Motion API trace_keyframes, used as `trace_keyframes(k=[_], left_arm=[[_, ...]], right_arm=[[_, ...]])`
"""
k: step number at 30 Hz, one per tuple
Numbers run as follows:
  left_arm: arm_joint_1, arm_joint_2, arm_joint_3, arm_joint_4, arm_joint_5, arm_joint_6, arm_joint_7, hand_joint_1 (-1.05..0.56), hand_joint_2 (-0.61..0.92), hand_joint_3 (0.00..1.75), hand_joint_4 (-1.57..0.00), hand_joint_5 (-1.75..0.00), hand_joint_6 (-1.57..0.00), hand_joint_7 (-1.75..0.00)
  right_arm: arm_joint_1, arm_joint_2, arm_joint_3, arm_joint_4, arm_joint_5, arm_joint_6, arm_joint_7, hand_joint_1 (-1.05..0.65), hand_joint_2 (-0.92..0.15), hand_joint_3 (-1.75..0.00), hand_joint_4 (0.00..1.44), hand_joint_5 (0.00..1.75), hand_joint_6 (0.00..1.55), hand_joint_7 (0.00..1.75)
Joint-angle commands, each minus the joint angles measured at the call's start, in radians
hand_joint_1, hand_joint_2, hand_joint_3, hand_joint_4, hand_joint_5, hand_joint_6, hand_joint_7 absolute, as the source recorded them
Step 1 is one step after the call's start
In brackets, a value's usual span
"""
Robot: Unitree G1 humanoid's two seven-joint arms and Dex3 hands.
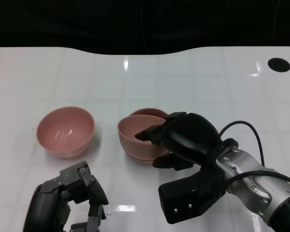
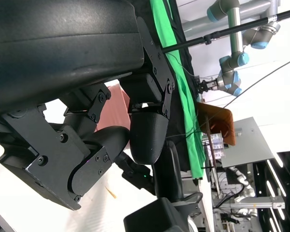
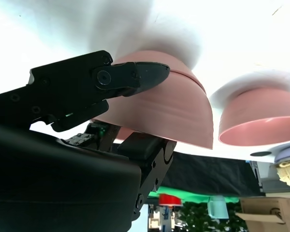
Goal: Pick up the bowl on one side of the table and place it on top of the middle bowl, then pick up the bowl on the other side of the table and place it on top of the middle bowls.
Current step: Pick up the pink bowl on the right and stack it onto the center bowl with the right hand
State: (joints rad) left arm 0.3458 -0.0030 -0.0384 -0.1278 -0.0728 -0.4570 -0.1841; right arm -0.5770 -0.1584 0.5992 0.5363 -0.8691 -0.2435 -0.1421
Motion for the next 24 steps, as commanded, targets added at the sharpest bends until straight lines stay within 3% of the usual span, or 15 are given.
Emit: trace_keyframes(k=[1,24], left_arm=[[0.004,0.006,0.002,0.002,-0.007,0.007,0.006,-0.12,0.33,1.53,-0.86,-1.71,-0.84,-1.51],[-0.017,0.01,0.008,0.024,-0.022,0.013,0.001,-0.11,0.35,1.48,-0.87,-1.69,-0.83,-1.5]], right_arm=[[0.028,-0.019,-0.007,-0.059,0.014,0.004,0.015,-0.69,-0.92,-0.27,0.31,0.41,0.48,0.0],[0.299,-0.153,-0.142,-0.54,0.05,0.048,0.091,-0.71,-0.92,-0.36,0.18,0.49,0.4,0.0]])
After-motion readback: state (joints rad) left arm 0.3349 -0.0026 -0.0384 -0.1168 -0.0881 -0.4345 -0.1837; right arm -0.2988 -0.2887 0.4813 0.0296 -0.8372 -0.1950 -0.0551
